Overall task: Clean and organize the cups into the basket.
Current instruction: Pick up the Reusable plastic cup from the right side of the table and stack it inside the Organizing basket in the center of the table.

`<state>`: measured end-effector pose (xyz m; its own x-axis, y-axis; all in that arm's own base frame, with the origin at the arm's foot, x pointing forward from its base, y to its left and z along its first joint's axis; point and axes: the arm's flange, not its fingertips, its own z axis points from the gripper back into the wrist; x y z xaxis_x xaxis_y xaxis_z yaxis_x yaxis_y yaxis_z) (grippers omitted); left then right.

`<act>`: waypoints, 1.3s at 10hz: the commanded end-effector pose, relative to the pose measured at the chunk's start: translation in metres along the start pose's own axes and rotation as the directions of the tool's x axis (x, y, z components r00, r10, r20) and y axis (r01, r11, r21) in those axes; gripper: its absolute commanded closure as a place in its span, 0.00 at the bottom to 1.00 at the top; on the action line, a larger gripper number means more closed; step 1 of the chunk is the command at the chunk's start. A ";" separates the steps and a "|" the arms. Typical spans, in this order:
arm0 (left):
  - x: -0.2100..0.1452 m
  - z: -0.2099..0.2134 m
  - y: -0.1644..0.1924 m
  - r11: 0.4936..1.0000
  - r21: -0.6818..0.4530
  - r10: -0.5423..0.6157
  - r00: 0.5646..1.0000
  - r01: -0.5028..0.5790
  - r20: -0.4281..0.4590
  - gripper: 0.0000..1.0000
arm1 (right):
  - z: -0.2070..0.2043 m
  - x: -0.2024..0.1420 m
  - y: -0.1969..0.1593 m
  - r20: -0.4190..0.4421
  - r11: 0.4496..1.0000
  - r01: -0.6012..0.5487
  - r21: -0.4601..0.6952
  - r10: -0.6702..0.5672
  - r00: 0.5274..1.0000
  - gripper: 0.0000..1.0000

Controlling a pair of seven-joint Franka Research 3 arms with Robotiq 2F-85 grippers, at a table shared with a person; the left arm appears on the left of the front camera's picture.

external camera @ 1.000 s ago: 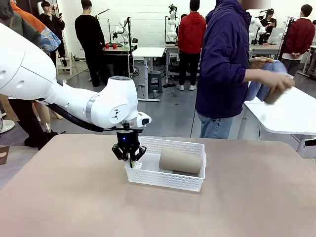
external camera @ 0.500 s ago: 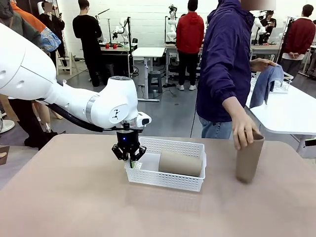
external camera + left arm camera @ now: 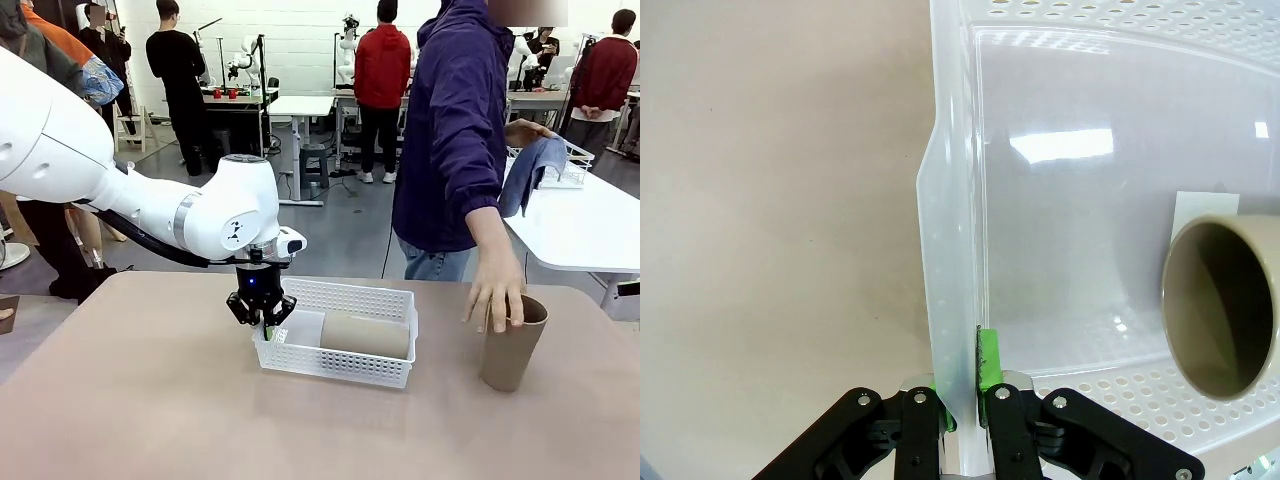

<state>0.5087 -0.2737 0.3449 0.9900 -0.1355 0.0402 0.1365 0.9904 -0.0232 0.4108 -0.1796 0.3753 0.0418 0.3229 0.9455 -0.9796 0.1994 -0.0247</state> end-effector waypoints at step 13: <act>0.000 -0.001 0.001 1.000 0.004 -0.003 1.000 0.003 0.001 1.00 | -0.035 -0.032 -0.024 -0.048 0.999 -0.005 0.034 0.007 0.999 0.00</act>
<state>0.5087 -0.2737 0.3449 0.9900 -0.1355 0.0402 0.1365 0.9904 -0.0232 0.4226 -0.1688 0.3483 0.0658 0.3474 0.9354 -0.9839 0.1785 0.0029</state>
